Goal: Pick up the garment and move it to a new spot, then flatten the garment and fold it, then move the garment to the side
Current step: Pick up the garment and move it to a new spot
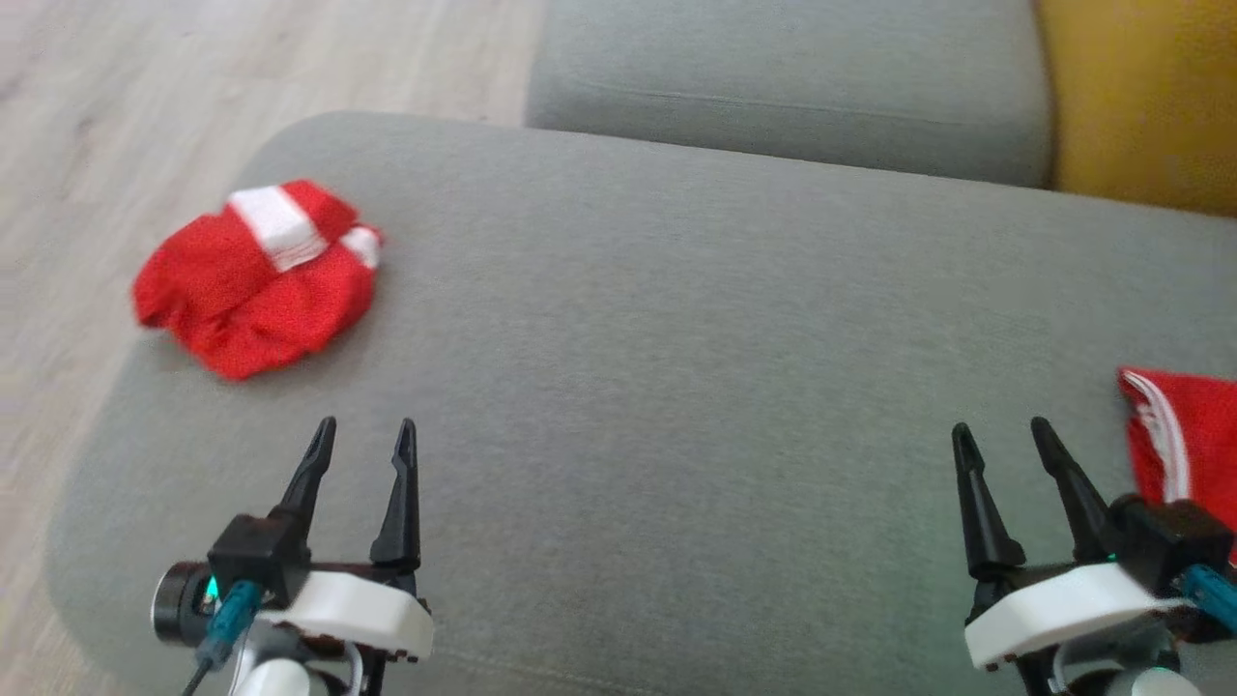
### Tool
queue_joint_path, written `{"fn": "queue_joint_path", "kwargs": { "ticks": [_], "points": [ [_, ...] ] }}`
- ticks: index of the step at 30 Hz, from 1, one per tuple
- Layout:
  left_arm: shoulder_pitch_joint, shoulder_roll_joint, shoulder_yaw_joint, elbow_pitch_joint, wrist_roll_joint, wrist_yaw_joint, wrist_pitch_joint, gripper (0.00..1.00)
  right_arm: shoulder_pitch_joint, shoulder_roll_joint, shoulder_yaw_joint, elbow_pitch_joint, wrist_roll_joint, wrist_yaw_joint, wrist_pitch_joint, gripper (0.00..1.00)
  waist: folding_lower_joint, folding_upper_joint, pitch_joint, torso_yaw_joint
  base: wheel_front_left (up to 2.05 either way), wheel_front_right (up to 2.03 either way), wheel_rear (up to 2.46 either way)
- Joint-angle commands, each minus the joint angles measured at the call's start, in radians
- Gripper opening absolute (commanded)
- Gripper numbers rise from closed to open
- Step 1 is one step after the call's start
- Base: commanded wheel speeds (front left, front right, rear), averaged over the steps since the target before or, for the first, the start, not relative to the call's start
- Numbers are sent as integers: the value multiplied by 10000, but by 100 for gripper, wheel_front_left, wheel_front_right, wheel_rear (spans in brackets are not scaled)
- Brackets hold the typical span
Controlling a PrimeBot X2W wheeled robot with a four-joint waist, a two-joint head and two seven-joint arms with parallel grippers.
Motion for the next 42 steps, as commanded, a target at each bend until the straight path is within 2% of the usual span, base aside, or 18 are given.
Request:
{"fn": "queue_joint_path", "kwargs": {
  "ticks": [1, 10, 20, 26, 32, 37, 42],
  "points": [
    [-604, 27, 337, -279, 23, -42, -100, 100, -244, -55, 269, -454, 23, 67, 19, 100, 0, -1, -46, 563, 0, 0, 0],
    [-521, 60, 602, -315, 133, -37, -140, 100, -243, -55, 395, -575, 74, 67, 116, 100, 0, -1, -142, 1513, 0, 0, 0],
    [-489, 58, 848, -443, 260, -88, -143, 100, -287, -55, 452, -665, -25, 67, 149, 100, 0, -1, -7, 1729, 0, 0, 0],
    [-919, -30, 1114, -207, 201, -224, -144, 100, -573, -55, 522, -874, -178, 67, 309, 100, 0, -1, 498, 1565, 0, 0, 0],
    [-2349, -143, 1682, 592, -75, -447, -144, 100, -1145, -55, 606, -1316, -559, 67, 745, 100, 0, -1, 1711, 1081, 0, 0, 0],
    [-3903, -134, 2237, 1936, -391, -819, -144, 100, -1696, -233, 610, -1734, -796, 67, 1056, 100, 0, -1, 2882, 610, 0, 0, 0],
    [-5524, 34, 2659, 4220, -658, -1343, -145, 100, -2180, -519, 744, -1986, -894, 67, 1141, 100, 0, -1, 3874, 209, 0, 0, 0]
  ]
}}
